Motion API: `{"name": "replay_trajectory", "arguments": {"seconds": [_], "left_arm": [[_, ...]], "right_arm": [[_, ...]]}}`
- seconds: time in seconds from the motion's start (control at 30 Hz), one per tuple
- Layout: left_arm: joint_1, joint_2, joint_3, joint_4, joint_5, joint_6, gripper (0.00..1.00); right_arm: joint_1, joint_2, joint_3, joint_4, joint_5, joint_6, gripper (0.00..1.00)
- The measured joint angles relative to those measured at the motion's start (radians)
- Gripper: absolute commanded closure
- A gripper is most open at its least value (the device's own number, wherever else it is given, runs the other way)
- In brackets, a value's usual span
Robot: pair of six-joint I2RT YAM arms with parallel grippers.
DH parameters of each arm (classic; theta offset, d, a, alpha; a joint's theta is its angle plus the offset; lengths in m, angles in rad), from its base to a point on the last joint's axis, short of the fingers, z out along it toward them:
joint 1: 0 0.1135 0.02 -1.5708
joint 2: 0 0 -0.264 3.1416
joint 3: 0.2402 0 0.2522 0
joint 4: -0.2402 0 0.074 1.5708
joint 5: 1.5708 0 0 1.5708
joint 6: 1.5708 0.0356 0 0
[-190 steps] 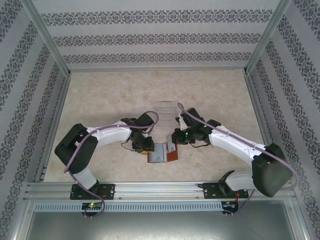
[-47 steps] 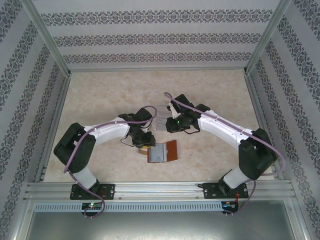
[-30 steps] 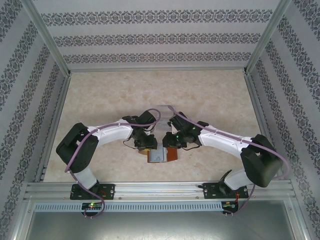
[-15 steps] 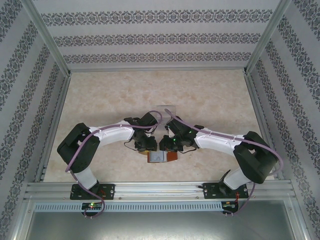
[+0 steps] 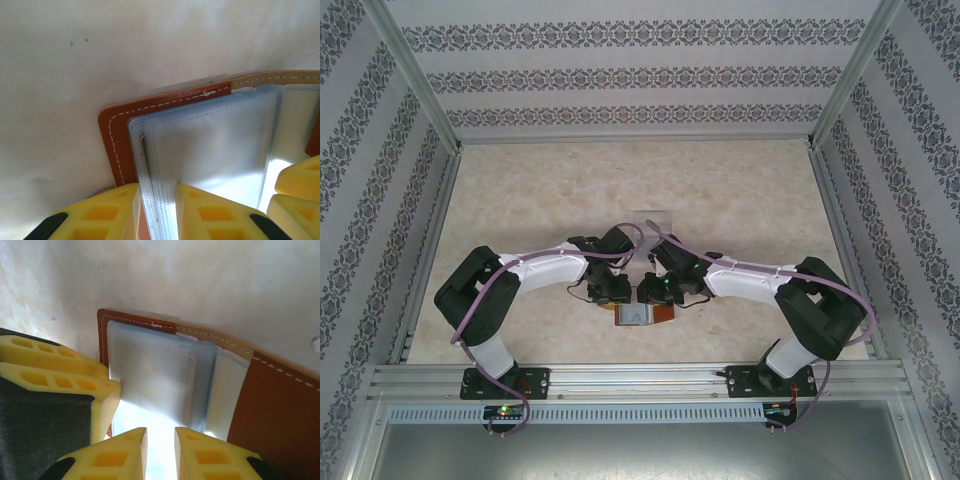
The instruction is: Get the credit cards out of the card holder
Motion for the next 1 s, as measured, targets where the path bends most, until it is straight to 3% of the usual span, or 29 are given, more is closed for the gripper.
{"name": "replay_trajectory", "arguments": {"seconds": [1.0], "left_arm": [[0.0, 0.002, 0.0, 0.0, 0.004, 0.0, 0.74]], "right_arm": [[0.02, 0.032, 0.01, -0.014, 0.038, -0.011, 0.74]]}}
